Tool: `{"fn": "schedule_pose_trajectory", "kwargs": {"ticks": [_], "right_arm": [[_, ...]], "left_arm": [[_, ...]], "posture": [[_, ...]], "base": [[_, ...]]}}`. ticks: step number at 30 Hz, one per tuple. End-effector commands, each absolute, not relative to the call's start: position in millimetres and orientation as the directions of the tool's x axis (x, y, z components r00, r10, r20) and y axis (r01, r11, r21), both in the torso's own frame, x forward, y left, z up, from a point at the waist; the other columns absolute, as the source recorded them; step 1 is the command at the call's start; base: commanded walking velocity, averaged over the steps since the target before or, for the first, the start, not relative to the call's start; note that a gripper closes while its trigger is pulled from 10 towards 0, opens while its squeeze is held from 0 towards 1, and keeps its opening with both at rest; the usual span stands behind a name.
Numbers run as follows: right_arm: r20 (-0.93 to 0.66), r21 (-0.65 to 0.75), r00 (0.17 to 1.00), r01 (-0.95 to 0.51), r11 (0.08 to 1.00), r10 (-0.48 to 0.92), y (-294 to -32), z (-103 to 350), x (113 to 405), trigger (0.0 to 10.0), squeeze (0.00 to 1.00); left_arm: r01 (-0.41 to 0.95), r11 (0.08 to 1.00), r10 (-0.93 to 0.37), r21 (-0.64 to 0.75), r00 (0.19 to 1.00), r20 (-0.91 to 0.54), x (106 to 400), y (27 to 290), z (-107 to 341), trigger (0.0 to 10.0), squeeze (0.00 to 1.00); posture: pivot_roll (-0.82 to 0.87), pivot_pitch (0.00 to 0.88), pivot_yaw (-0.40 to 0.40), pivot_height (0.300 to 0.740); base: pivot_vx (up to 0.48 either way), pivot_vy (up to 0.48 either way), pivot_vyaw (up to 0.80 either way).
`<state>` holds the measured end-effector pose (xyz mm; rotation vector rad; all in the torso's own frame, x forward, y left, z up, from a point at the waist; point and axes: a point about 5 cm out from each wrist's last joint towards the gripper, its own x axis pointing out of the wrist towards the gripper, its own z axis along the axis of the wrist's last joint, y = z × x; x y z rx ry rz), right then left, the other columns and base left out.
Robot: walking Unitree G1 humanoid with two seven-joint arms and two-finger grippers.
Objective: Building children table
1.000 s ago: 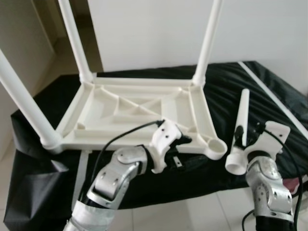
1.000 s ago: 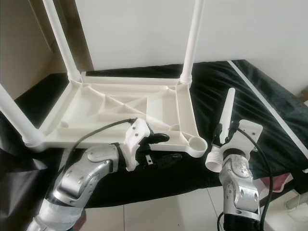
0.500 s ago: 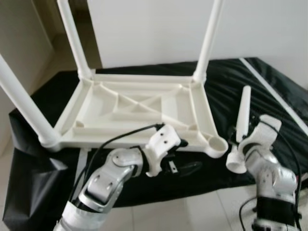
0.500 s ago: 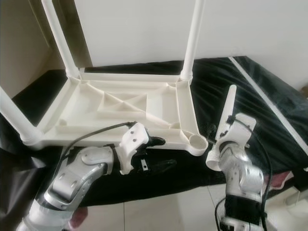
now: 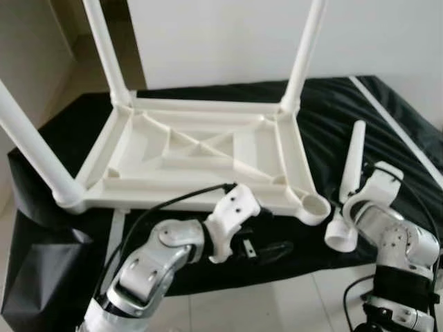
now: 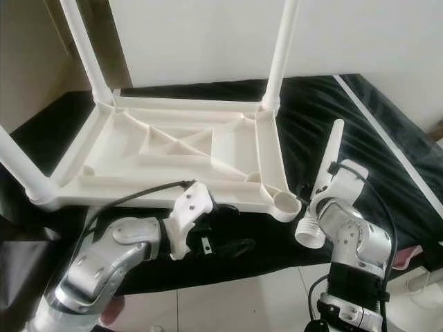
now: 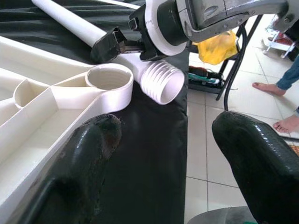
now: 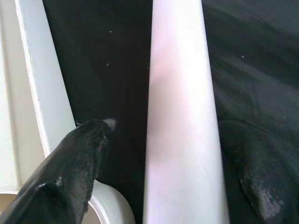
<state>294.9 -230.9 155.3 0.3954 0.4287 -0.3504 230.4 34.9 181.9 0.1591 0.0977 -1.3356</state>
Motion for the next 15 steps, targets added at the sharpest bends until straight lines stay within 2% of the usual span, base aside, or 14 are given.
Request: {"fn": "schedule_pose_trajectory", "kwargs": {"ticks": [1, 12, 13, 14, 15], "right_arm": [[-0.521, 0.285, 0.821, 0.426, 0.859, -0.235, -230, 145, 287, 10.0, 0.0], [-0.653, 0.319, 0.729, 0.511, 0.798, -0.205, -232, 124, 275, 10.0, 0.0], [-0.677, 0.325, 0.707, 0.537, 0.778, -0.205, -235, 120, 273, 5.1, 0.0], [-0.687, 0.325, 0.695, 0.554, 0.767, -0.211, -237, 118, 271, 5.1, 0.0], [-0.701, 0.326, 0.68, 0.574, 0.751, -0.215, -239, 115, 269, 2.9, 0.0]], "left_arm": [[0.959, 0.278, -0.946, 0.05, 0.282, -0.162, 229, 39, 182, 10.0, 0.0], [0.955, 0.295, -0.939, 0.025, 0.295, -0.175, 225, 45, 183, 10.0, 0.0], [0.956, 0.294, -0.939, 0.021, 0.293, -0.18, 224, 45, 183, 10.0, 0.0], [0.956, 0.293, -0.939, 0.019, 0.291, -0.185, 224, 46, 182, 10.0, 0.0], [0.956, 0.293, -0.938, 0.017, 0.291, -0.187, 223, 47, 183, 10.0, 0.0]], "posture": [[0.11, 0.103, -0.003, 0.74], [0.11, 0.135, 0.019, 0.74], [0.11, 0.137, 0.022, 0.74], [0.11, 0.137, 0.024, 0.74], [0.12, 0.137, 0.027, 0.74]], "base": [[0.0, 0.0, 0.0], [0.0, 0.0, 0.0], [0.0, 0.0, 0.0], [0.0, 0.0, 0.0], [0.0, 0.0, 0.0]]}}
